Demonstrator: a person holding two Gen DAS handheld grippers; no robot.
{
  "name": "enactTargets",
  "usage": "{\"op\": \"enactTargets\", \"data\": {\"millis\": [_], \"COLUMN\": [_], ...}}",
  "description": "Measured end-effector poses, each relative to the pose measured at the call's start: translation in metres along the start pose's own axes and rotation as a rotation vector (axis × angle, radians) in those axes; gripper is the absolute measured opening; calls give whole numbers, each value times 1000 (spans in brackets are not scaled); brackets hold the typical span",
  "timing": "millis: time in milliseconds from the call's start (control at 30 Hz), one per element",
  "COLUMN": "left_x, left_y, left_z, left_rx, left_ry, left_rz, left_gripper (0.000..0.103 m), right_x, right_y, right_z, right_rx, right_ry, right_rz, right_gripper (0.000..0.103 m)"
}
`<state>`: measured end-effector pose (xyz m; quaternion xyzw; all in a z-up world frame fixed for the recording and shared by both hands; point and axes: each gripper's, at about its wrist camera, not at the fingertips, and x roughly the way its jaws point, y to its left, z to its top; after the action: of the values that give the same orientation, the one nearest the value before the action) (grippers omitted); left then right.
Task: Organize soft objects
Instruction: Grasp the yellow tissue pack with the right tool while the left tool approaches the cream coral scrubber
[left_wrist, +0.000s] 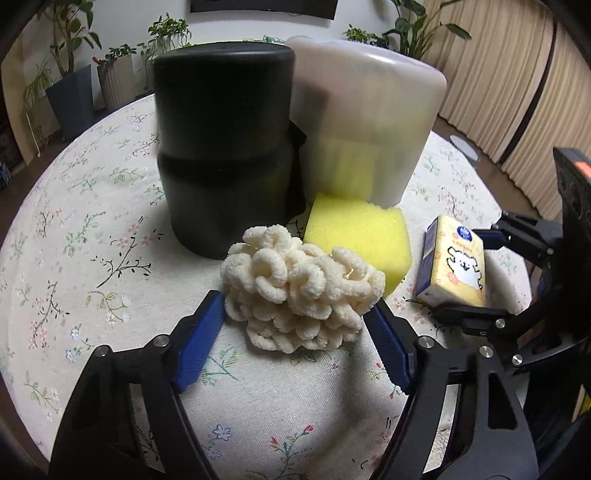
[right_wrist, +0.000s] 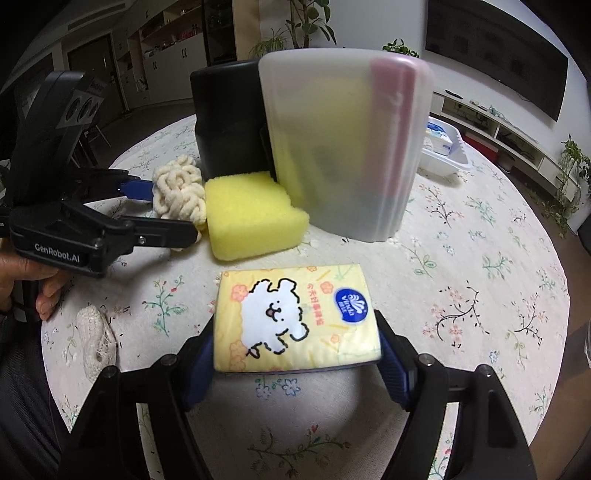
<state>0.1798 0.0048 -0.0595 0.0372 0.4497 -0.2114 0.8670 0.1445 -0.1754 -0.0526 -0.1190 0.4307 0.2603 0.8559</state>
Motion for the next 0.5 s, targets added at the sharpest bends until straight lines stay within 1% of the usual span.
{"op": "enactTargets", "data": {"millis": [100,267,367,433,500], "left_x": [0,-4,-7,-10,-14], "left_y": [1,4,5,5,5], "left_z": [1,-2,-4,-7,-9], "left_rx": [4,-19,-37,-39,-44], "left_ry": [1,-19,-26,-26,-32], "left_rz": [6,3,-6,4,12], "left_gripper": [75,50,41,36,33], "right_x": [-2,-3,-3,-3,-6], "right_y": [2,4,4,4,6], "right_z": [-2,-4,-3,-2,-3], "right_rx": [-3,-1,3,3,6], "right_ry": [-5,-8,-4,-2,1], "right_rz": [-3,-10,-13,-17,-18], "right_gripper": [77,77,77,76,76]}}
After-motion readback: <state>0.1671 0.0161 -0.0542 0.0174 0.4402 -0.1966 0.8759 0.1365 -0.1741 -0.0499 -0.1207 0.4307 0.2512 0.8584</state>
